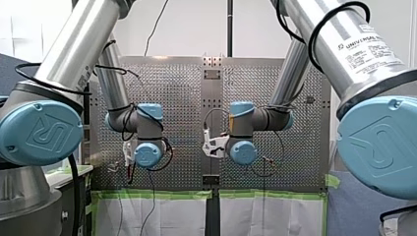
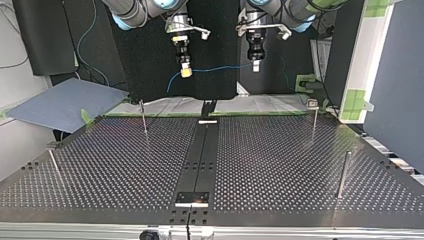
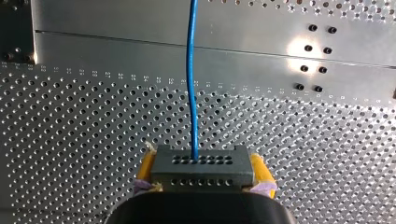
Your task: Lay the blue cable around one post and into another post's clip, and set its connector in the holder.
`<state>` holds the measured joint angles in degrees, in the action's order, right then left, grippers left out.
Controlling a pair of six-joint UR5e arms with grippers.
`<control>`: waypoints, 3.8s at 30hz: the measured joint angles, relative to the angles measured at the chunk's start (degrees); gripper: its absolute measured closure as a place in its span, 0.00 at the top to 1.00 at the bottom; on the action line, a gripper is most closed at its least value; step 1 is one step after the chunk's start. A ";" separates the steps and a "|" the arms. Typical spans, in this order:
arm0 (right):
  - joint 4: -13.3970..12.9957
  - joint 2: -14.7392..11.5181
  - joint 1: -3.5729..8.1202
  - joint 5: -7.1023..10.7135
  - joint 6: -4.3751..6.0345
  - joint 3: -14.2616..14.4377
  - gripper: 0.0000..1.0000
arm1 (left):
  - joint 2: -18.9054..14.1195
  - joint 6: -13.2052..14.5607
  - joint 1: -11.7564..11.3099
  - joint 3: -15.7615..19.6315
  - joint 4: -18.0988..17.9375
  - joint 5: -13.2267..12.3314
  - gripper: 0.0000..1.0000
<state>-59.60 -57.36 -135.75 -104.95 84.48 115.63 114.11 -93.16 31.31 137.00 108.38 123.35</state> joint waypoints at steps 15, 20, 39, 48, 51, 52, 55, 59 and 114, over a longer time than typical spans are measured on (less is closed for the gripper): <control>0.00 0.00 0.00 0.00 0.00 0.00 0.00 | 0.00 0.00 0.00 0.00 0.00 0.00 0.00; 0.00 0.00 0.00 0.00 0.00 0.00 0.00 | 0.00 0.00 0.00 0.00 0.00 0.00 0.00; 0.00 0.00 0.00 0.00 -0.01 -0.01 0.00 | 0.00 0.00 0.00 0.00 0.00 0.00 0.00; 0.00 0.00 0.00 0.00 0.00 0.00 0.00 | 0.00 0.00 0.00 0.00 0.00 0.00 0.00; 0.00 0.00 0.00 0.00 0.00 -0.01 0.00 | 0.00 0.00 0.00 0.00 0.00 0.00 0.00; 0.00 0.00 0.00 0.00 0.00 -0.01 0.00 | 0.00 0.00 0.00 0.00 0.00 0.00 0.00; 0.00 0.00 0.00 0.00 0.00 0.00 0.00 | 0.00 0.00 0.00 0.00 0.00 0.00 0.00; 0.00 0.00 0.00 0.00 0.00 -0.01 0.00 | 0.00 0.00 0.00 0.00 0.00 0.00 0.00; 0.00 0.00 0.00 0.00 0.00 0.00 0.00 | 0.00 0.00 0.00 0.00 0.00 0.00 0.11</control>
<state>-59.60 -57.36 -135.75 -104.95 84.48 115.63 114.11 -93.16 31.31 137.00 108.38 123.35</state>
